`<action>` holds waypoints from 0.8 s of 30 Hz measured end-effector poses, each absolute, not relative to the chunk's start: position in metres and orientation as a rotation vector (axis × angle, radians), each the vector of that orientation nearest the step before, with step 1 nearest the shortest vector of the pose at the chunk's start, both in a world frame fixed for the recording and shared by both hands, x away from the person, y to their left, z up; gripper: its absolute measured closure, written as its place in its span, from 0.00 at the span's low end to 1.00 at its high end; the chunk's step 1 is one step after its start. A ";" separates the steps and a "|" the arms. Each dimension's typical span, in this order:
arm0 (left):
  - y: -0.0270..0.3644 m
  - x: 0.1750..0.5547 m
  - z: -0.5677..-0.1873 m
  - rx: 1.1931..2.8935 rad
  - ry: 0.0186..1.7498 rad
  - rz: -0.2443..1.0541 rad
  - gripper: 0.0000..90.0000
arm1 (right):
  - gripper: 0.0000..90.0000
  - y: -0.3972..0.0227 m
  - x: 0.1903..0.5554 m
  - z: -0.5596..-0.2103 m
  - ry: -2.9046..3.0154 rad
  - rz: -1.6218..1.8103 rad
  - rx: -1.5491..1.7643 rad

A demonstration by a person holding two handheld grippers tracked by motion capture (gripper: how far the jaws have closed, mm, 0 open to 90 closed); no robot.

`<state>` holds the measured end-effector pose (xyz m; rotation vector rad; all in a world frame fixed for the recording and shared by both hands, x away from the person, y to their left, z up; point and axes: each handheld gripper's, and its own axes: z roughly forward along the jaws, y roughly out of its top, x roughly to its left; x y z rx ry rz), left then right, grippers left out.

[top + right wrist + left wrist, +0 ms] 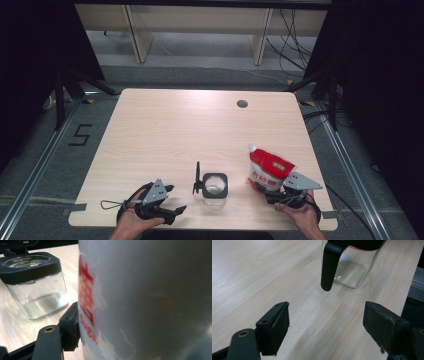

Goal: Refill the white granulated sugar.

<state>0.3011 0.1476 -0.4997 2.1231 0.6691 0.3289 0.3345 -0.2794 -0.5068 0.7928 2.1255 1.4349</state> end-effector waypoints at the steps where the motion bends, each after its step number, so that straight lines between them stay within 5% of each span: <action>1: 0.146 0.300 -0.500 2.104 0.687 0.313 0.23 | 0.38 -0.278 0.328 -0.504 2.122 1.426 0.835; 24: 0.147 0.301 -0.501 2.098 0.674 0.316 0.23 | 0.38 -0.272 0.304 -0.482 2.073 1.165 0.611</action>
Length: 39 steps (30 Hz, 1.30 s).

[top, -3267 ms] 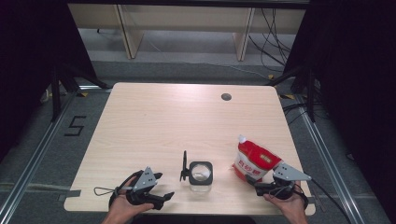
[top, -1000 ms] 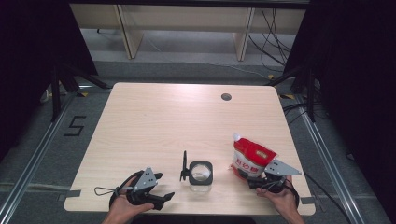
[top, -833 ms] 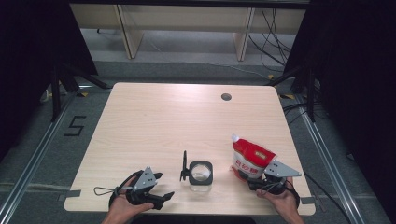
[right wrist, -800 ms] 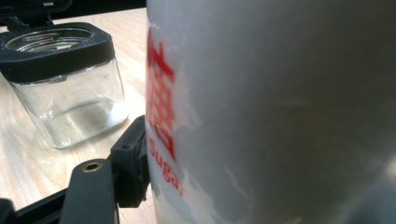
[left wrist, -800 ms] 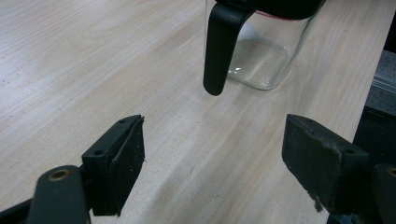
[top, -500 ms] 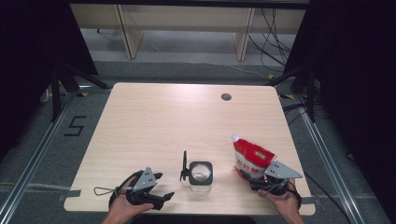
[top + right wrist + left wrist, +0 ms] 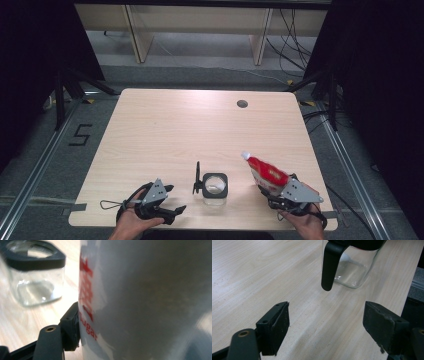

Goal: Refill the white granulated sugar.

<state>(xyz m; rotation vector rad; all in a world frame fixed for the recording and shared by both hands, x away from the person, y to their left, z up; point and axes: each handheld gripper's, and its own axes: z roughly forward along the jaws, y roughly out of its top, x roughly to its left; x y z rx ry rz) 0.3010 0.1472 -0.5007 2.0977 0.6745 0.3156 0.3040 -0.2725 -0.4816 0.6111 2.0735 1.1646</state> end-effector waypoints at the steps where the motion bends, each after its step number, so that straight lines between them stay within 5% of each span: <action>1: 0.147 0.301 -0.501 2.098 0.674 0.316 0.23 | 0.38 -0.272 0.304 -0.482 2.073 1.165 0.611; 39: 0.145 0.300 -0.503 2.099 0.701 0.311 0.23 | 0.39 -0.231 0.265 -0.468 1.915 0.318 -0.024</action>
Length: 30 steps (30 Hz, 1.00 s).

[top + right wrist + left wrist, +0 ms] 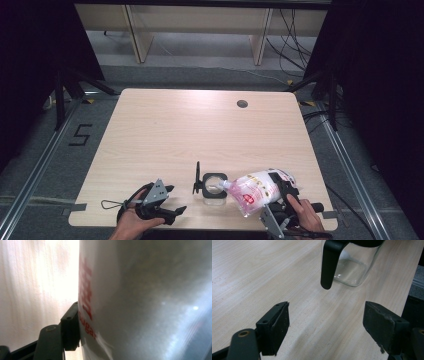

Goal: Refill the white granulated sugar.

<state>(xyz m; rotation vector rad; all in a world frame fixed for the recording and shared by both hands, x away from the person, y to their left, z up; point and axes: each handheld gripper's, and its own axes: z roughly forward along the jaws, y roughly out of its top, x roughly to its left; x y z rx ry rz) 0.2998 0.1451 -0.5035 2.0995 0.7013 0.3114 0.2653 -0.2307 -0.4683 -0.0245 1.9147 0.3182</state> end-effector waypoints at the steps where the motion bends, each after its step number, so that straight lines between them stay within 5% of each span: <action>1: 0.144 0.300 -0.504 2.090 0.706 0.304 0.23 | 0.39 -0.229 0.264 -0.467 1.904 0.284 -0.054; 30: 0.145 0.301 -0.504 2.131 0.683 0.314 0.23 | 0.39 -0.218 0.268 -0.457 1.758 0.028 -0.324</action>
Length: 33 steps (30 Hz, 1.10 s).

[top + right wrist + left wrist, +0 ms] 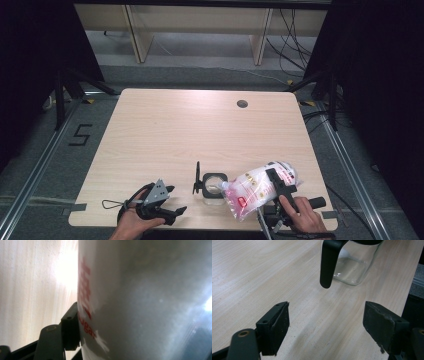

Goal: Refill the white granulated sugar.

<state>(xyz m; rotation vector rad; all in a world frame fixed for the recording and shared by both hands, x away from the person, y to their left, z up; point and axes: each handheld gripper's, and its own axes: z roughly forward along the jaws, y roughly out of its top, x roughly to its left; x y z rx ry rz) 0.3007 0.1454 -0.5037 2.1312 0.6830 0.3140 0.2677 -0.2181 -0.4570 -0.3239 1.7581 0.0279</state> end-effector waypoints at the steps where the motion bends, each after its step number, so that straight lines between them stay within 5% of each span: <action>1: 0.145 0.301 -0.504 2.132 0.679 0.314 0.23 | 0.39 -0.220 0.266 -0.460 1.774 0.037 -0.271; 33: 0.146 0.301 -0.504 2.144 0.674 0.326 0.23 | 0.40 -0.214 0.268 -0.451 1.759 -0.061 -0.355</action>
